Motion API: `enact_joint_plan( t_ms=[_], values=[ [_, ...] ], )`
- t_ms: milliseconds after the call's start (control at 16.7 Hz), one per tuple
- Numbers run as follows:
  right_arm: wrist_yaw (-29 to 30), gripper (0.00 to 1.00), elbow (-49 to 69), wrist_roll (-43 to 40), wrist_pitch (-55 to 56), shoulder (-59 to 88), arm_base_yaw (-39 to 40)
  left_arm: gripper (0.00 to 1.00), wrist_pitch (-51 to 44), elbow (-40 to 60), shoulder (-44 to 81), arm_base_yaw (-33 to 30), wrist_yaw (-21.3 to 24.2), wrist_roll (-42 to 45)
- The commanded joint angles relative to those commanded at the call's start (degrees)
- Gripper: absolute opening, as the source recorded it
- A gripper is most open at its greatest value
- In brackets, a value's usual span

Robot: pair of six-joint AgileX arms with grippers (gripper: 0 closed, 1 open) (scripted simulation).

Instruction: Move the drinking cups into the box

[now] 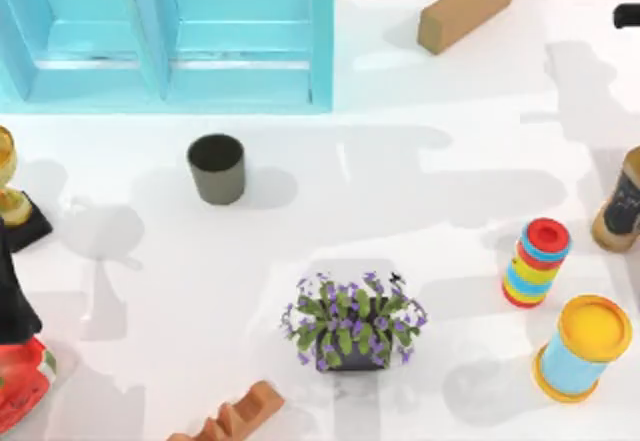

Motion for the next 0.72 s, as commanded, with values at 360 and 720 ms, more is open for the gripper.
enact_joint_plan(
  t_ms=[360,720],
  values=[
    [-0.4,0.00,-27.5,-22.8,-4.6,-23.1,-23.1,1.00,0.0,0.0,0.0,0.0,0.0,0.0],
    [0.2,0.00,-41.0,-29.0,-2.5,-36.4,-27.4,1.00,0.0,0.0,0.0,0.0,0.0,0.0]
  ],
)
